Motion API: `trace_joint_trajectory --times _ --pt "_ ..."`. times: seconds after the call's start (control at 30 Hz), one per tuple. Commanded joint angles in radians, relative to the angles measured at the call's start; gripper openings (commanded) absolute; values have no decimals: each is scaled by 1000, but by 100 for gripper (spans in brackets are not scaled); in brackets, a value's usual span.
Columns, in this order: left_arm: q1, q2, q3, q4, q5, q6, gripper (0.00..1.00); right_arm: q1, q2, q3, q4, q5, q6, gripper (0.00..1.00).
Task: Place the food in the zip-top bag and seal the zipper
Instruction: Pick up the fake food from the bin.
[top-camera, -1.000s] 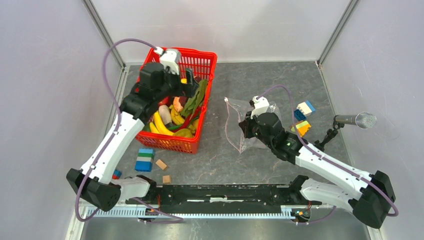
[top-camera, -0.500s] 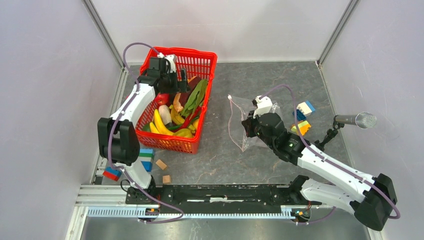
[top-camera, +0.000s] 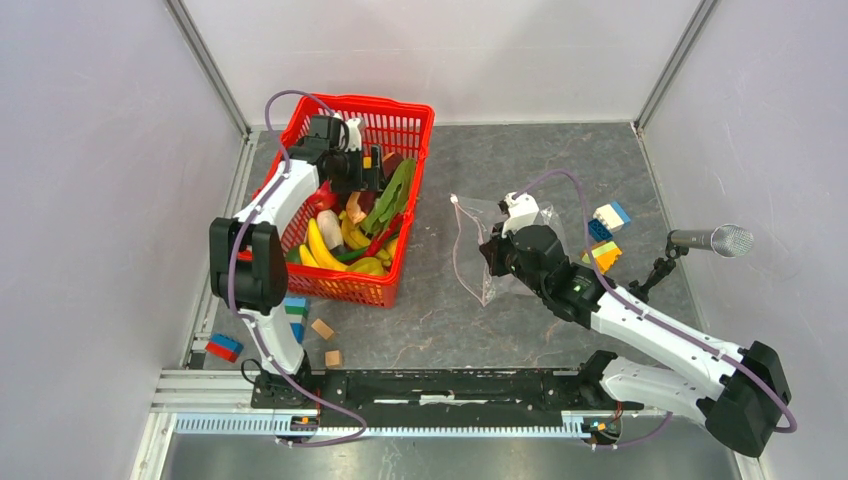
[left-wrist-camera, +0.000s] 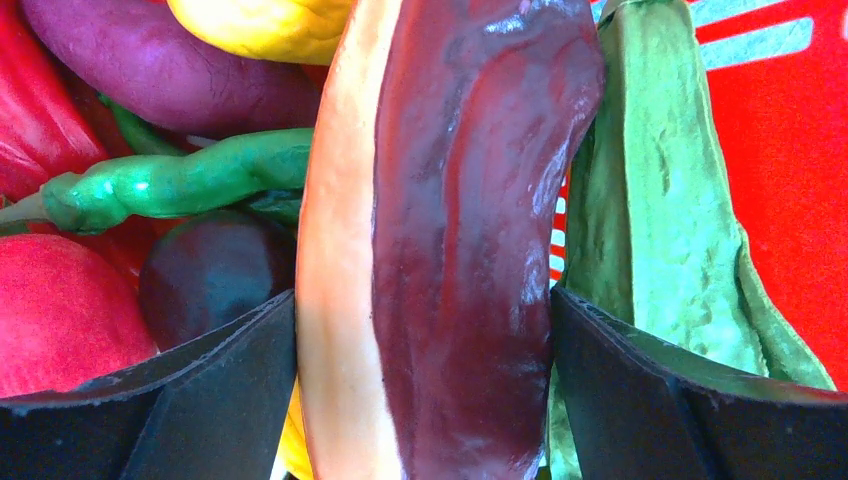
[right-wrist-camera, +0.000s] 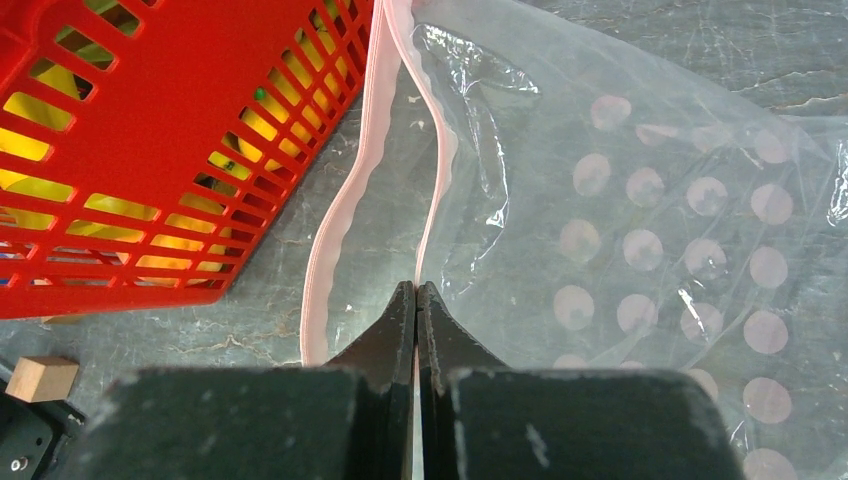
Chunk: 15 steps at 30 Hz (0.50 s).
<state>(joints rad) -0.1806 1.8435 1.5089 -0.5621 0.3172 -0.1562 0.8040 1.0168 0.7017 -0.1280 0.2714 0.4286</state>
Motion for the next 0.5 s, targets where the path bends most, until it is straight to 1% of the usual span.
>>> trace_joint_trajectory --times 0.0,0.07,0.13,0.17,0.2,0.23,0.33,0.4,0.47 --pt "-7 3 24 -109 48 53 89 3 3 6 37 -22 -11 0" --pt "-7 -13 20 -108 55 50 77 3 1 6 34 -29 -12 0" --pt "-7 -30 18 -108 54 49 68 3 -2 5 33 -28 -12 0" --pt "-7 -42 15 -108 53 50 61 3 -6 4 31 -28 -13 0" --pt "-7 -55 14 -108 52 50 57 2 -9 3 31 -28 -12 0" --pt "-7 -65 13 -108 44 50 56 3 -10 2 33 -26 -9 0" --pt "-7 -102 14 -108 14 52 45 3 -14 1 36 -33 -6 0" --pt "-7 -131 10 -104 -15 53 33 3 -16 4 36 -38 -6 0" --pt "-7 -164 8 -102 -45 55 32 3 -18 4 37 -38 -4 0"
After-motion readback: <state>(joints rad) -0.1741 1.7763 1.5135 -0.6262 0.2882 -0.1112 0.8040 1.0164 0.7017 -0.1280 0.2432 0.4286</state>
